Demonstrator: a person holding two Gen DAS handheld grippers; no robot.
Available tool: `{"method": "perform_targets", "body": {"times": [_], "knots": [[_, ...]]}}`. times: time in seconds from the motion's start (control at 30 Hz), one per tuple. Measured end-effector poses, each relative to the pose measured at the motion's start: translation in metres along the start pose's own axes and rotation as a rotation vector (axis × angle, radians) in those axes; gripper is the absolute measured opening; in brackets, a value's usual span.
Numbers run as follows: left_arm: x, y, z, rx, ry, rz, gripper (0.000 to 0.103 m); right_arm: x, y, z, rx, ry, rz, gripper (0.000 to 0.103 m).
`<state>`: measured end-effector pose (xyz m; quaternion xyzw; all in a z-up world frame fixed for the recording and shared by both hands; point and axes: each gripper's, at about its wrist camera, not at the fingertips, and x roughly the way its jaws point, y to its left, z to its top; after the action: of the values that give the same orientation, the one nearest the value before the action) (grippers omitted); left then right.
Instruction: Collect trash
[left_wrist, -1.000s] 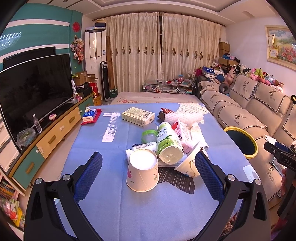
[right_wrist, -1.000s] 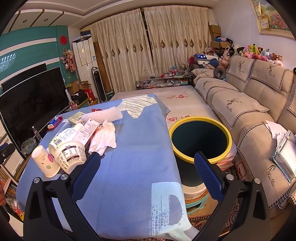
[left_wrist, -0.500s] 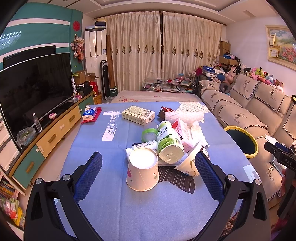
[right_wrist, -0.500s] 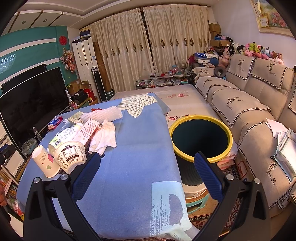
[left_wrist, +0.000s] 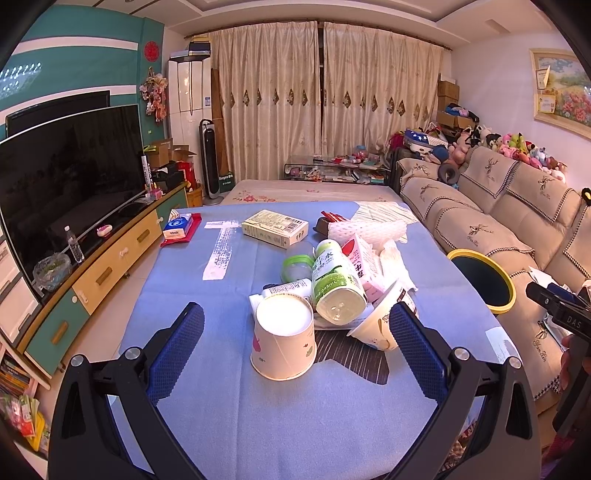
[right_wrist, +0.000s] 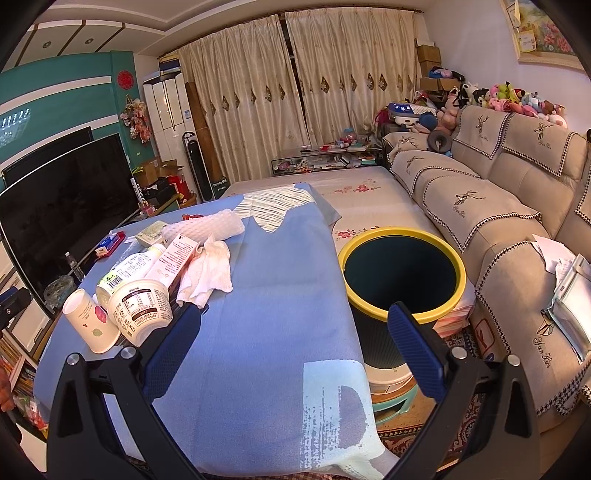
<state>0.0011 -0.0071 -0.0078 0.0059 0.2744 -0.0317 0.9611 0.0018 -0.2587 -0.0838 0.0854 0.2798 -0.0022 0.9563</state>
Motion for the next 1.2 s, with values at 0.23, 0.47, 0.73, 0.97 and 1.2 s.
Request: {"method": "perform_targets", "body": {"times": [0.23,0.47,0.73,0.97,1.2], "knots": [[0.001,0.0,0.0,0.0,0.001,0.001,0.099,0.0,-0.001,0.0,0.001,0.001,0.001,0.096],[0.0,0.0,0.0,0.0,0.0,0.001,0.099,0.001,-0.001,-0.001,0.001,0.004,0.003,0.096],[0.001,0.002,-0.004,-0.004,0.002,0.012,0.099,0.015,0.009,-0.007,-0.013,0.034,0.059,0.096],[0.002,0.013,-0.004,-0.025,0.007,0.03,0.099,0.038,0.047,-0.015,-0.083,0.106,0.216,0.096],[0.011,0.022,-0.007,-0.037,0.034,0.034,0.099,0.06,0.1,-0.02,-0.208,0.17,0.396,0.096]]}}
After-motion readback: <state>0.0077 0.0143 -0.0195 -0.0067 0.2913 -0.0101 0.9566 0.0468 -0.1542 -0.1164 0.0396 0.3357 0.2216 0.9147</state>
